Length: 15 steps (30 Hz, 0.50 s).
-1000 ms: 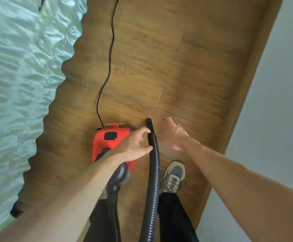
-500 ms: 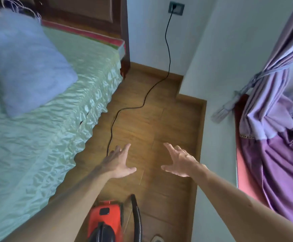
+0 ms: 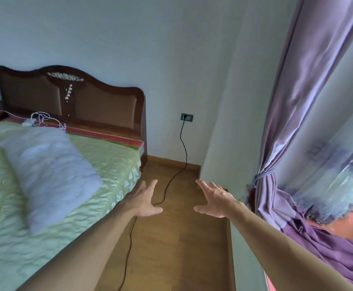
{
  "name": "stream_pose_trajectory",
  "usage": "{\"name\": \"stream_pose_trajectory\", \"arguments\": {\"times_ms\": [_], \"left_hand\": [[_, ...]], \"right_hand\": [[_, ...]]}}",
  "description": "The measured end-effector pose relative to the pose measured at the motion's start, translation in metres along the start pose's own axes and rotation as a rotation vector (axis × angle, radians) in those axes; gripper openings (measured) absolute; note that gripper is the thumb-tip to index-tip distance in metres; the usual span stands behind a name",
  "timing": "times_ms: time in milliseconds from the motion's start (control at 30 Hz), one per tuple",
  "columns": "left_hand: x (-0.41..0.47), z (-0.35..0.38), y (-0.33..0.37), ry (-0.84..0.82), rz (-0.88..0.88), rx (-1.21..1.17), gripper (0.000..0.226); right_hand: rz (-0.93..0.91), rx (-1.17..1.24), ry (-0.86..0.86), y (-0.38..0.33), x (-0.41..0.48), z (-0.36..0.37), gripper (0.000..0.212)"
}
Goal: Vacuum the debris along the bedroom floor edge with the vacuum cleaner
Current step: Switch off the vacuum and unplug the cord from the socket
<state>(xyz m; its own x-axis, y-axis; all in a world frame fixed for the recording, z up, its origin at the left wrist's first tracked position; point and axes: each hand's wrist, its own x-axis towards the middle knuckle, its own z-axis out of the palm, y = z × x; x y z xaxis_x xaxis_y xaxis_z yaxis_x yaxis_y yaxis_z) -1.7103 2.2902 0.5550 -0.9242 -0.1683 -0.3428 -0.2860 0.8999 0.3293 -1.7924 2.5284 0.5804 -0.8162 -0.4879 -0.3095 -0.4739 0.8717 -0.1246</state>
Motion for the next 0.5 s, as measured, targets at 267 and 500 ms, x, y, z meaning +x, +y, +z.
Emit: {"name": "stream_pose_trajectory", "arguments": {"times_ms": [267, 500], "left_hand": [[-0.019, -0.088, -0.011, 0.086, 0.112, 0.063, 0.099], [0.006, -0.117, -0.015, 0.094, 0.133, 0.122, 0.097]], "right_hand": [[0.057, -0.015, 0.121, -0.034, -0.019, -0.067, 0.094], [0.04, 0.0, 0.172, -0.043, 0.008, -0.094, 0.091]]}}
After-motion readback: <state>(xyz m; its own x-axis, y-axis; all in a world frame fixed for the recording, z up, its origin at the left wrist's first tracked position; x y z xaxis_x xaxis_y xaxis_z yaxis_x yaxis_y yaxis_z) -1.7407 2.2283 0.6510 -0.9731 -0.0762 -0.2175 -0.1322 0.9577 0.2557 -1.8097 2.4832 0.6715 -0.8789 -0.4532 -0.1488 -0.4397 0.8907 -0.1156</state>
